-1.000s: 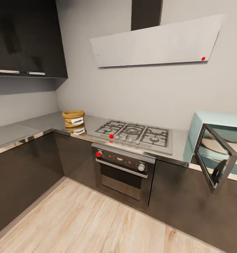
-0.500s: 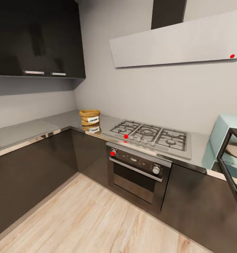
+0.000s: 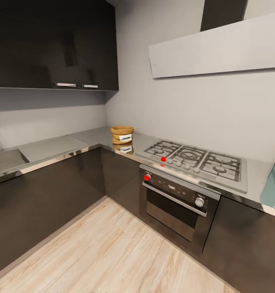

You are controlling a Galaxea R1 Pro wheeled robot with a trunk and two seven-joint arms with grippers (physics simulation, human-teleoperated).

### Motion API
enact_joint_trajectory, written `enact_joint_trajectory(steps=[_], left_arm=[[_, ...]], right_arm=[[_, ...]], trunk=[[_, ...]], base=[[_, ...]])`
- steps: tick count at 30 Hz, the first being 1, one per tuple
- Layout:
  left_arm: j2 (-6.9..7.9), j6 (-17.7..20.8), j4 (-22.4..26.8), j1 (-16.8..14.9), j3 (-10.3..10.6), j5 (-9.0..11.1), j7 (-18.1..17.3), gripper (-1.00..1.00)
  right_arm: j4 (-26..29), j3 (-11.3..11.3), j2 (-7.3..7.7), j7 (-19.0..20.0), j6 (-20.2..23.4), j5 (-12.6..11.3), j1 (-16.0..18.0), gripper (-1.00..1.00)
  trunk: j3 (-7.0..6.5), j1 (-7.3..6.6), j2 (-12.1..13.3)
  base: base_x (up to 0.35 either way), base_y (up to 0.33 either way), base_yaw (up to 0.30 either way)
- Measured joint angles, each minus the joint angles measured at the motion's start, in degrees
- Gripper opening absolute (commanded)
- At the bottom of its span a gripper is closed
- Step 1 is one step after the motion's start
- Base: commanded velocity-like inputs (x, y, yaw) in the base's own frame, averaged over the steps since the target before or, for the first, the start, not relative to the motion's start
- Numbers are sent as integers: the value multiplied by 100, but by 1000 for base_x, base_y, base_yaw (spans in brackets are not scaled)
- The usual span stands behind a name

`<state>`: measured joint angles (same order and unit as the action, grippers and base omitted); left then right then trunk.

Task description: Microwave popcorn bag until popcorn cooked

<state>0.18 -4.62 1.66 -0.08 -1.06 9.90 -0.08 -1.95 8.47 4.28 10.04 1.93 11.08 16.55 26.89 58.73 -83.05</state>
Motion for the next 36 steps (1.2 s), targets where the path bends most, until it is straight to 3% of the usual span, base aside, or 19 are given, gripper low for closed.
enact_joint_trajectory(steps=[9, 20, 36], left_arm=[[-6, 0, 0, 0, 7, -1, 0, 100], [-1, 3, -2, 0, 14, -1, -1, 100], [7, 25, -9, 0, 25, -14, -49, 100]], right_arm=[[0, 0, -8, 0, 0, 8, 0, 100], [0, -17, 26, 9, 16, 16, 0, 100], [0, -21, -17, 20, 25, 17, 0, 100]], trunk=[[0, 0, 0], [0, 0, 0], [0, -3, 0]], base=[[0, 0, 263], [14, 8, 24], [286, 179, 0]])
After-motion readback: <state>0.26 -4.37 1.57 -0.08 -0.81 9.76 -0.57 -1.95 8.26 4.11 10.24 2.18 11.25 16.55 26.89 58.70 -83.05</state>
